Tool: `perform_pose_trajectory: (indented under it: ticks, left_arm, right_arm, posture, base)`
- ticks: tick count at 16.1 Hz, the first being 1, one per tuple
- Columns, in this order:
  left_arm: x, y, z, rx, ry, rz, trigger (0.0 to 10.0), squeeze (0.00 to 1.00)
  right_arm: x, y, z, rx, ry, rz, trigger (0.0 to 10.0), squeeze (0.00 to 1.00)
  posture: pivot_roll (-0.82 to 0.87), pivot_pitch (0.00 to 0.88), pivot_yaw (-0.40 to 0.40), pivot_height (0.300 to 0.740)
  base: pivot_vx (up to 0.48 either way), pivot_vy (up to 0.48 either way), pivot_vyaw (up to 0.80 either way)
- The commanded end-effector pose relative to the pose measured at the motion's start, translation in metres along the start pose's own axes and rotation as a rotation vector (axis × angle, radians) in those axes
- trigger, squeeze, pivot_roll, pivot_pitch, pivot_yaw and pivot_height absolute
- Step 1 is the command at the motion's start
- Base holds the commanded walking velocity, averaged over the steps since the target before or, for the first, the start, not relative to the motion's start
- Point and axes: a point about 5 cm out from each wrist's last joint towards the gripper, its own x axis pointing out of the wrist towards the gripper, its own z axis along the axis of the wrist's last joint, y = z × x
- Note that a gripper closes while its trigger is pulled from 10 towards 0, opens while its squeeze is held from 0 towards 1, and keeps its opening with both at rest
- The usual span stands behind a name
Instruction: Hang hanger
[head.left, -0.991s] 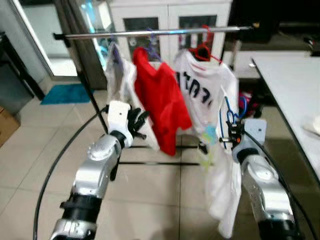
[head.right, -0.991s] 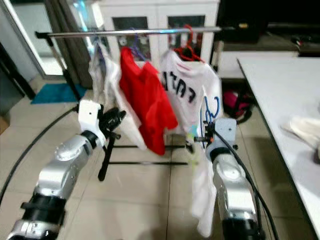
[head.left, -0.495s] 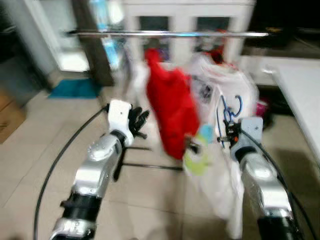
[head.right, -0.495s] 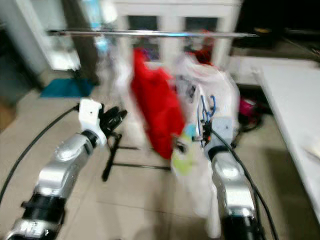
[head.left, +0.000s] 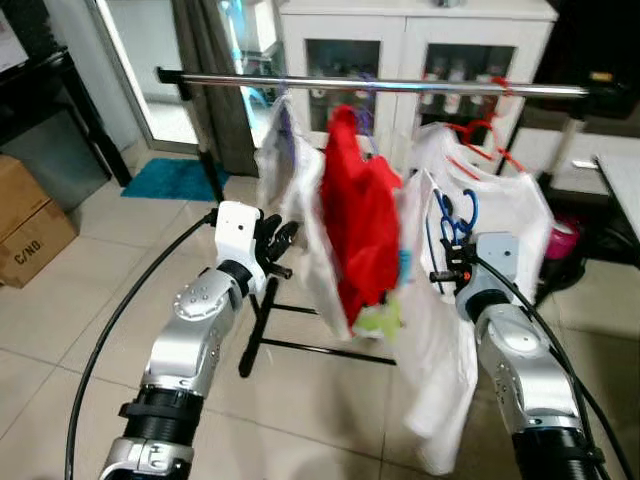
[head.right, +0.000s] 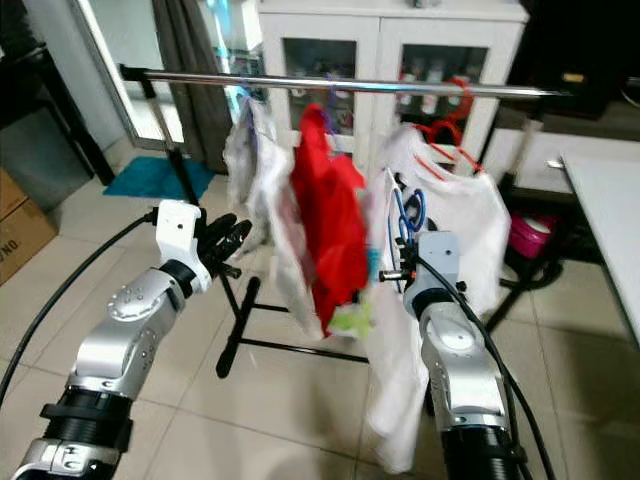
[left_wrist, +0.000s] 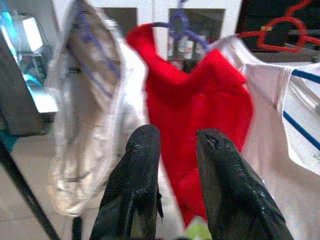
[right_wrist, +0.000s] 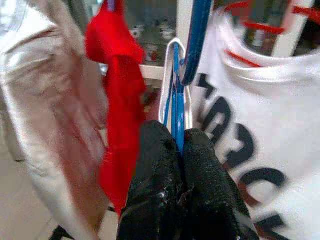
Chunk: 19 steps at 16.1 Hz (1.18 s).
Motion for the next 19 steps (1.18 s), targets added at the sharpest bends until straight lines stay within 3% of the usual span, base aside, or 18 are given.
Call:
perform_pose_trajectory:
  ticks: [1,10,19]
  left_arm:
    - [-0.001,0.005,0.004,0.008,-0.01,0.016,10.0,0.0]
    - [-0.003,0.004,0.002,0.018,-0.003,-0.004,10.0,0.0]
    - [-0.004,0.003,0.001,0.02,0.002,-0.008,10.0,0.0]
  right_arm:
    - [0.002,0.005,0.009,-0.002,-0.041,0.022,10.0,0.0]
    - [0.001,0.003,0.006,-0.017,-0.042,-0.011,10.0,0.0]
    - [0.006,-0.01,0.029,-0.098,-0.111,-0.044,10.0,0.0]
  posture:
    - [-0.1,0.0,0.057,0.74]
    - [-0.09,0.0,0.065,0.74]
    - [-0.09,0.0,0.061,0.74]
  base:
    - [0.322,0.0,0.0]
    - [0.326,0.0,0.0]
    - [0.339,0.0,0.0]
